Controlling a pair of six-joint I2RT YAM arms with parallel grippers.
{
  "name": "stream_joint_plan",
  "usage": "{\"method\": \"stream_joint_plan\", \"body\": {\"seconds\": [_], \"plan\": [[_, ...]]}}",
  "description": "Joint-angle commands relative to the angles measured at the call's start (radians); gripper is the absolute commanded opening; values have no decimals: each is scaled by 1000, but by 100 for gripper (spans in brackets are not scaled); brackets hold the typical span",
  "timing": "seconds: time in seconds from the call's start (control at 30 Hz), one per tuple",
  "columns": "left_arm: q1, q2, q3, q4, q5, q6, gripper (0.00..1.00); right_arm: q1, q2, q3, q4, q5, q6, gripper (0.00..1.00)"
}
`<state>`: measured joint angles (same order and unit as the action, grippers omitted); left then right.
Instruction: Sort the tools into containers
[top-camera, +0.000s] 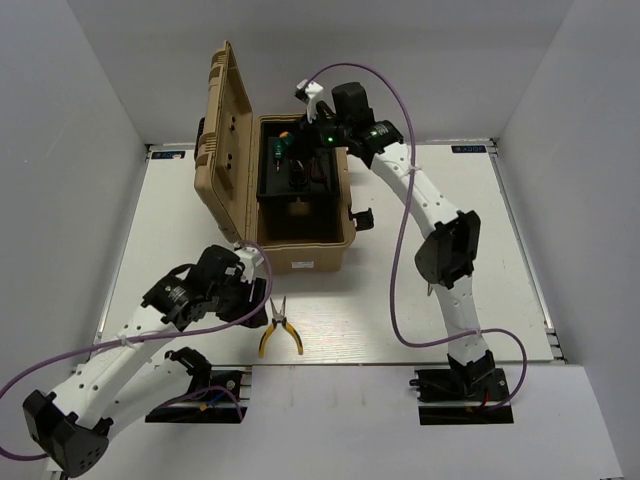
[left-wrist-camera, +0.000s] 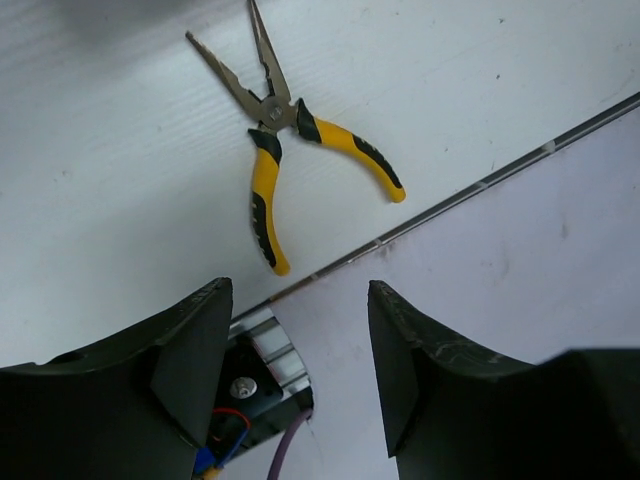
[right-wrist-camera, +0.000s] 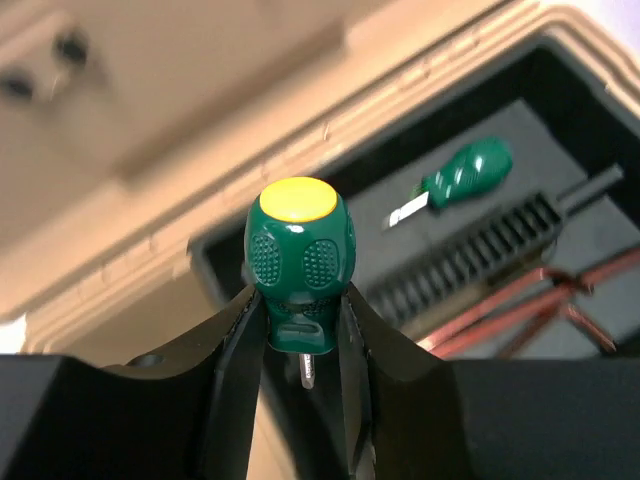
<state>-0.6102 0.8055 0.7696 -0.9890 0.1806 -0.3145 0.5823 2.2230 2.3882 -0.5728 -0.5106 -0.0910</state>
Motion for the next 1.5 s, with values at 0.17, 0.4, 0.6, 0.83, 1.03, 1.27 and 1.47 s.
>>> {"method": "stream_joint_plan", "body": {"seconds": [0.17, 0.4, 0.6, 0.83, 1.03, 1.27, 1.47], "plan": [[-42, 131, -4, 36, -15, -97, 69, 13, 96, 62, 425, 63, 313, 0], [-117, 230, 19, 75, -88, -161, 73, 17, 179, 8, 507, 89, 307, 0], [-178, 264, -13, 98, -125, -210, 76, 21, 201, -4, 507, 55, 309, 28], [-269, 365, -35, 108, -168, -239, 77, 21, 147, 6, 465, -5, 292, 66], [-309, 412, -35, 96, -236, -275, 76, -13, 21, 14, 375, -40, 274, 64], [-348, 461, -81, 161, -268, -328, 72, -119, -210, -75, 240, -118, 275, 56], [-358, 531, -145, 240, -303, -351, 68, -236, -466, -324, 122, -271, 261, 54]]}}
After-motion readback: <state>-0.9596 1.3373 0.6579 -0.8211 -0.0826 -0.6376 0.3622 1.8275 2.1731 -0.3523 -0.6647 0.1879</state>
